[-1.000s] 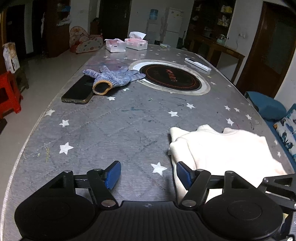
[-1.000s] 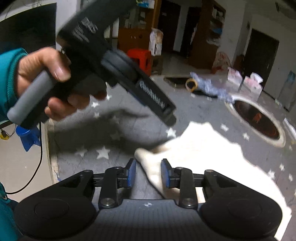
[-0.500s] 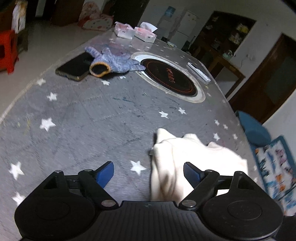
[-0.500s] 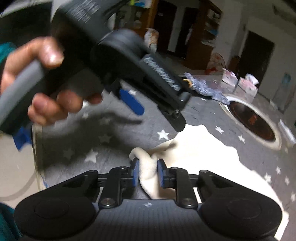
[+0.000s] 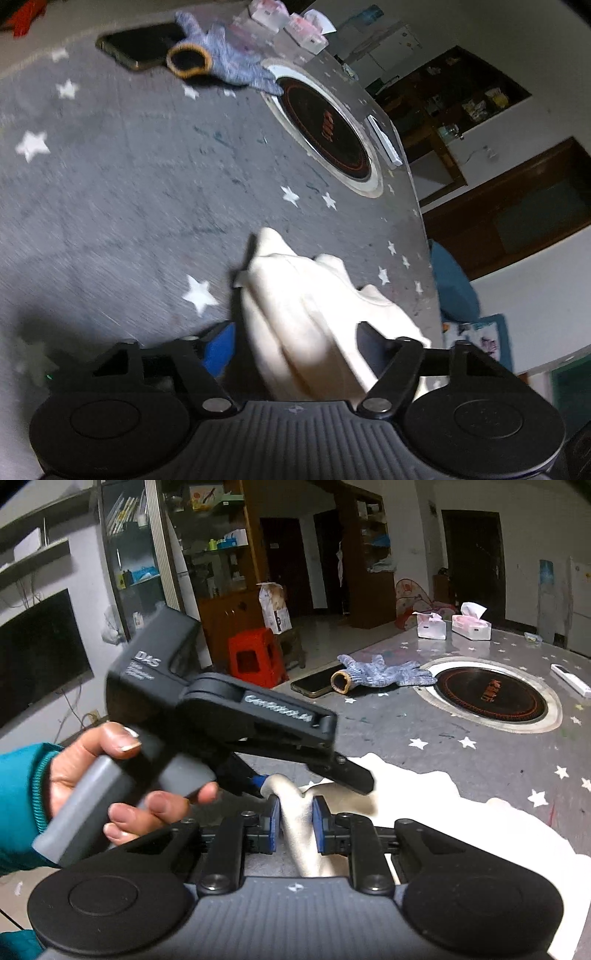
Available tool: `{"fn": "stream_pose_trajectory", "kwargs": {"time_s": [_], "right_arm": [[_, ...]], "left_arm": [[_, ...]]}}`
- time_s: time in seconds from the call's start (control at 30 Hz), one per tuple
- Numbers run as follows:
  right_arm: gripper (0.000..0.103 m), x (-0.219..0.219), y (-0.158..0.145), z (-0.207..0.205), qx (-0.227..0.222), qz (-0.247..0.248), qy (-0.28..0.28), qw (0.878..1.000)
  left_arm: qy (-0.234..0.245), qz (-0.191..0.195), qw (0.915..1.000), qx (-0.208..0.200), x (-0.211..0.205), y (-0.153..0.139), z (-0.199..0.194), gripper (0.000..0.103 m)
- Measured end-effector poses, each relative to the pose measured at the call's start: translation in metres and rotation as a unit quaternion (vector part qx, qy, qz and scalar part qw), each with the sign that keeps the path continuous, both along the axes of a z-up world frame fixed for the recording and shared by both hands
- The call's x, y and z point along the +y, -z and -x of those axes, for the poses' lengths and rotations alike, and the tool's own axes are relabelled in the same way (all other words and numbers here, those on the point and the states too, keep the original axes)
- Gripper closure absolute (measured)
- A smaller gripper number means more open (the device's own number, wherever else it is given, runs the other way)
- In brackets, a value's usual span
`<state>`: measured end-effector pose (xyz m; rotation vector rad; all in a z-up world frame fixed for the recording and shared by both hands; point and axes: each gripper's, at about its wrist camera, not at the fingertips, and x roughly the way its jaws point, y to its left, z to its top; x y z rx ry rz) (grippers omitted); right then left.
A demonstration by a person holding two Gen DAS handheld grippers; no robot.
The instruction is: Fold clothes
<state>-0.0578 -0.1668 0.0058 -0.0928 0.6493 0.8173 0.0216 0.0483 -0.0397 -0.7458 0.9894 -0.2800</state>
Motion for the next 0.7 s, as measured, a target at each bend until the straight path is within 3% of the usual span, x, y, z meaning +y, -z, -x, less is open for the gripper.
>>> {"fn": "stream_pose_trajectory", "kwargs": {"time_s": [0.03, 0.1, 0.2, 0.47, 0.7], "right_arm": [[0.086, 0.001, 0.001, 0.001, 0.0, 0.0, -0.002, 1.0], [0.086, 0.002, 0.004, 0.002, 0.0, 0.002, -0.005, 1.0], [0.086, 0.003, 0.01, 0.004, 0.004, 0.003, -0.003, 1.0], [0.08, -0.024, 0.012, 0.005, 0.015, -0.012, 0.031, 0.999], [0.08, -0.092, 0.013, -0.006, 0.01, 0.0, 0.151, 0.989]], "left_arm": [[0.001, 0.007, 1.0, 0.004, -0.001, 0.002, -0.001, 0.046], [0.003, 0.009, 0.9999, 0.008, -0.003, 0.005, -0.003, 0.066], [-0.001, 0.006, 0.9999, 0.013, -0.003, 0.011, -0.004, 0.082], [0.005, -0.018, 0.9998, 0.002, -0.006, 0.012, -0.001, 0.086], [0.018, -0.049, 0.9985, -0.016, -0.014, 0.007, 0.001, 0.085]]}}
